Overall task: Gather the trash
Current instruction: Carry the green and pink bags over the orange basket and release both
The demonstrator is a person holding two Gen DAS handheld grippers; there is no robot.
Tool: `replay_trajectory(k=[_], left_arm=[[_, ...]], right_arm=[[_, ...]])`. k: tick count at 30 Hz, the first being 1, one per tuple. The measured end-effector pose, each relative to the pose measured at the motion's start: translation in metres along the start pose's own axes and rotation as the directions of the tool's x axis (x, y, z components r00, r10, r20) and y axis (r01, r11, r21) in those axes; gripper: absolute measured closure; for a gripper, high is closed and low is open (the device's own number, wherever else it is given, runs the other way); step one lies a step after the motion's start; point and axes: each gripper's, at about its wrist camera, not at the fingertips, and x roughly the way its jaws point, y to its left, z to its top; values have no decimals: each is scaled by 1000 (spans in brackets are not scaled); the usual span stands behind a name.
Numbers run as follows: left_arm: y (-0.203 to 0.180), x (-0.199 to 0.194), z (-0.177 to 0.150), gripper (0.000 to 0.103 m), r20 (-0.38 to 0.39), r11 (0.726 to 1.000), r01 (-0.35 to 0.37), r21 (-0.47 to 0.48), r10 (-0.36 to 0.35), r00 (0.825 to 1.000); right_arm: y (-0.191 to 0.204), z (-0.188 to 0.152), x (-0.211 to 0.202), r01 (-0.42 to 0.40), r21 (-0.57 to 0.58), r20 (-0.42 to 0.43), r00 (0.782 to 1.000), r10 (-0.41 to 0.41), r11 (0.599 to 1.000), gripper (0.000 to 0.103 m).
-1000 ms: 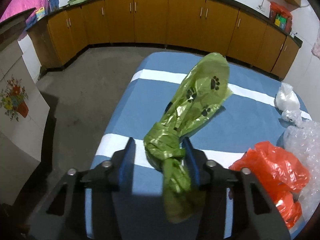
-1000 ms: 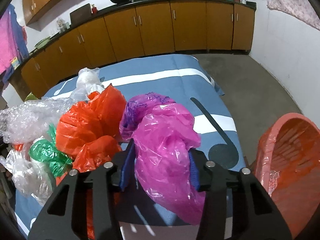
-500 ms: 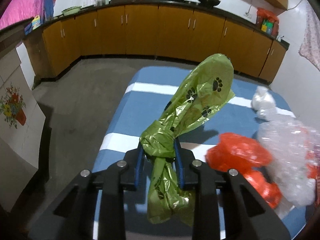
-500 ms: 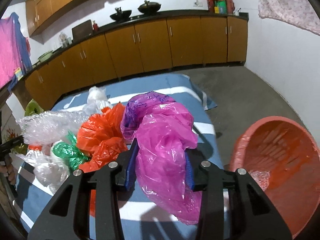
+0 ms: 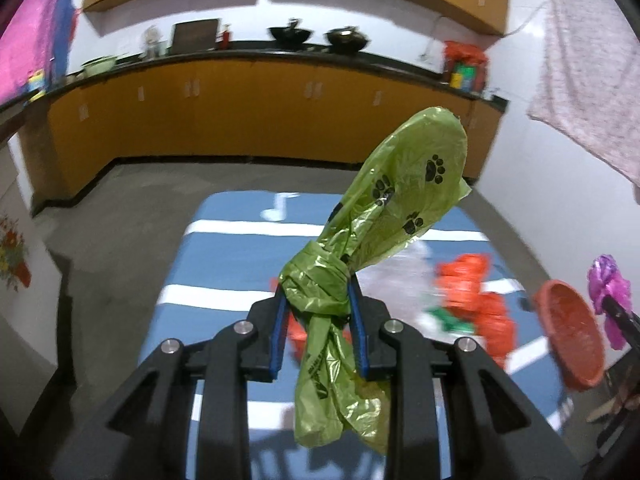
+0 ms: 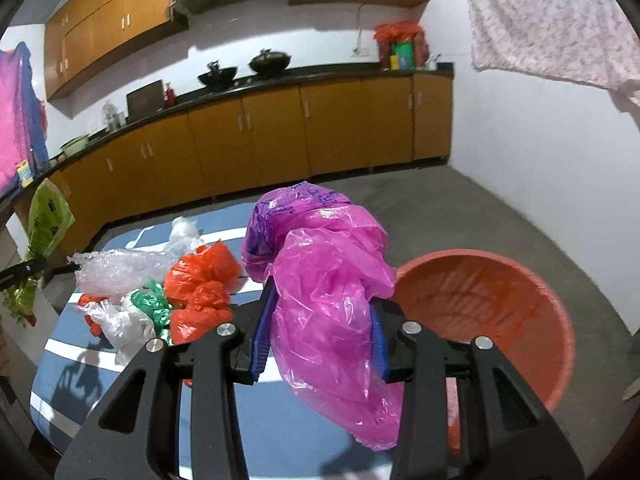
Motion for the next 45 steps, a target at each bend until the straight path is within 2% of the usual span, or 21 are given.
replay_trajectory(k=[9, 18, 36, 45], left_arm=[[-94, -22, -11, 75, -3, 981, 158, 111, -159, 987], [-167, -19, -30, 75, -33, 950, 257, 175, -255, 966], [-278, 20, -56, 75, -139, 897, 375, 233, -351, 926], [-313, 47, -67, 75, -201, 883, 407, 236, -365, 909]], right_arm=[[-37, -6, -42, 103, 35, 39, 994, -104, 994, 62], [-67, -16, -54, 164, 78, 41, 985, -167, 983, 62], [-111, -25, -39, 208, 149, 6, 977, -212, 967, 62], [-128, -29, -29, 222, 190, -6, 974, -225, 956, 62]])
